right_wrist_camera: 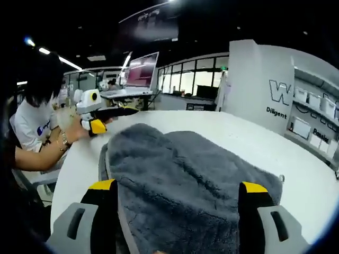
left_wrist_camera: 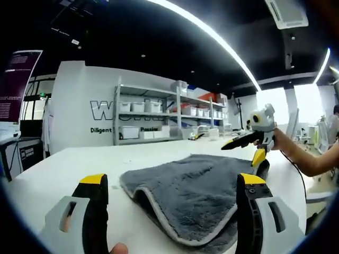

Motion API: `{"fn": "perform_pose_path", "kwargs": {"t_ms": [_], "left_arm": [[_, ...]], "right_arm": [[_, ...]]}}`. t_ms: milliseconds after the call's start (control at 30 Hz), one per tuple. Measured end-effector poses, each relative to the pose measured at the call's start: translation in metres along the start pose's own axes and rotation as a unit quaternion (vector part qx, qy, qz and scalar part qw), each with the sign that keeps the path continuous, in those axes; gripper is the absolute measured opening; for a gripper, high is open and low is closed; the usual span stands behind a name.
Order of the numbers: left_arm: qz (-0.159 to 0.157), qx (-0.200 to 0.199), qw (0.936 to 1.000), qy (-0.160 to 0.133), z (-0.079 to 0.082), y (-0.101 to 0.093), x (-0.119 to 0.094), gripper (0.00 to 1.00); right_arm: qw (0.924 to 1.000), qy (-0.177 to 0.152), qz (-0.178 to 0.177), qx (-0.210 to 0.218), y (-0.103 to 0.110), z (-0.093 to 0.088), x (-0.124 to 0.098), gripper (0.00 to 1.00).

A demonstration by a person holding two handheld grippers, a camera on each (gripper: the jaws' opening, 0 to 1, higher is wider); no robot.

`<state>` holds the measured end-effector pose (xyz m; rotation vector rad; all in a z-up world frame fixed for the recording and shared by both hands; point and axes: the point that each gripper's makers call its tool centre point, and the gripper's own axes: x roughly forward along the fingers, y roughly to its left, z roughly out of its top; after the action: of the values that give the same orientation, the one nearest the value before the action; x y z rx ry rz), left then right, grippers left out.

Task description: Open the folded towel by lifting each exposed corner and separating the folded layers until the towel lies flat within the target outline without major curled edges

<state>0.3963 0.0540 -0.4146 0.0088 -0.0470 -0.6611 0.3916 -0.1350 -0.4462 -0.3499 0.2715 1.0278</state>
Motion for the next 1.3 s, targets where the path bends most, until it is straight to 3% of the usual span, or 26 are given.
{"fn": "perform_pose_path", "kwargs": {"t_ms": [100, 300, 400, 533, 700, 900, 1100, 1300], "left_arm": [[0.005, 0.011, 0.9999, -0.001, 0.001, -0.001, 0.0, 0.99], [0.004, 0.009, 0.9999, 0.003, -0.001, -0.004, -0.001, 0.99], [0.004, 0.006, 1.0, 0.001, -0.001, -0.003, -0.001, 0.99], [0.018, 0.014, 0.9998, 0.003, 0.0, 0.003, -0.002, 0.99], [0.019, 0.011, 0.9998, -0.002, 0.001, 0.002, -0.003, 0.99], [0.019, 0.012, 0.9997, 0.003, -0.001, 0.003, -0.003, 0.99], [0.023, 0.007, 0.9997, -0.002, 0.0, 0.005, -0.004, 0.99], [0.023, 0.005, 0.9997, -0.003, 0.001, 0.007, -0.005, 0.99]], "right_arm": [[0.9995, 0.009, 0.012, -0.028, 0.018, 0.002, 0.006, 0.87], [0.9967, -0.019, 0.034, -0.071, 0.05, 0.024, 0.012, 0.77], [0.9942, -0.014, 0.052, -0.093, 0.067, 0.028, 0.021, 0.75], [0.9914, -0.019, 0.062, -0.114, 0.08, 0.035, 0.034, 0.63], [0.9878, -0.017, 0.074, -0.136, 0.091, 0.039, 0.051, 0.58], [0.9842, -0.016, 0.086, -0.154, 0.111, 0.041, 0.069, 0.43], [0.979, -0.01, 0.075, -0.189, 0.12, 0.039, 0.083, 0.31], [0.9737, 0.003, 0.068, -0.218, 0.127, 0.037, 0.092, 0.28]]}}
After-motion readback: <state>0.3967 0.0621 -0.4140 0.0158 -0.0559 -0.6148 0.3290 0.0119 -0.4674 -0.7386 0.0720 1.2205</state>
